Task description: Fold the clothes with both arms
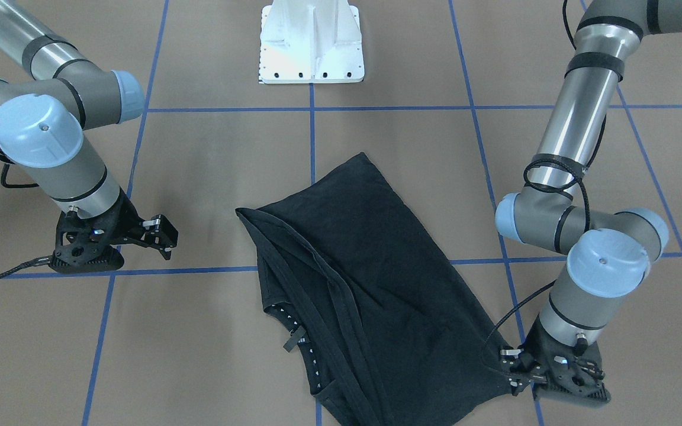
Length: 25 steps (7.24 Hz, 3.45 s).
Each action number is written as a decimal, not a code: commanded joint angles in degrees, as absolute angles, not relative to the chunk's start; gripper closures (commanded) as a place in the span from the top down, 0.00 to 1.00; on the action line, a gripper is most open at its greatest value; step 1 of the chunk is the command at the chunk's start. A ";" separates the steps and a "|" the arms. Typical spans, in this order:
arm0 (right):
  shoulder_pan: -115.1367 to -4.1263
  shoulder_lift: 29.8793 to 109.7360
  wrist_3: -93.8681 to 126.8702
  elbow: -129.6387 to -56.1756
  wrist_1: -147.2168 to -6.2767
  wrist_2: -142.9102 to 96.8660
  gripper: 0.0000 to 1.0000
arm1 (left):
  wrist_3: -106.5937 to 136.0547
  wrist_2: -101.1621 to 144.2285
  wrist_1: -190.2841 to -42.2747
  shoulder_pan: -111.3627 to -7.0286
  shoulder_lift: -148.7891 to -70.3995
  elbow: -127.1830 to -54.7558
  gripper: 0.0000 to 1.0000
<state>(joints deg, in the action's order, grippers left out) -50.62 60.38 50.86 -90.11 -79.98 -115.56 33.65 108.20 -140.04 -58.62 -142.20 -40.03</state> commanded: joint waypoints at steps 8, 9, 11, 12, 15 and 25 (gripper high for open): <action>-41.59 47.99 71.34 -73.04 -62.84 -109.62 0.99 | 36.02 121.55 -140.71 -62.32 -124.28 -61.35 1.00; -40.62 47.29 74.24 -73.04 -63.10 -109.60 0.97 | 36.21 121.55 -140.71 -62.31 -123.84 -61.35 1.00; -38.42 47.28 77.95 -73.12 -63.28 -109.43 0.95 | 37.00 121.55 -140.89 -61.44 -123.22 -61.35 1.00; -37.45 47.37 78.65 -73.13 -63.37 -108.55 0.94 | 37.00 121.55 -140.89 -61.26 -123.22 -61.26 1.00; -35.60 47.98 78.05 -73.65 -63.37 -104.59 0.77 | 37.00 121.55 -140.89 -60.82 -123.13 -61.00 1.00; -36.65 49.12 76.03 -75.75 -64.15 -105.38 0.00 | 36.91 121.55 -140.89 -60.12 -122.34 -61.26 1.00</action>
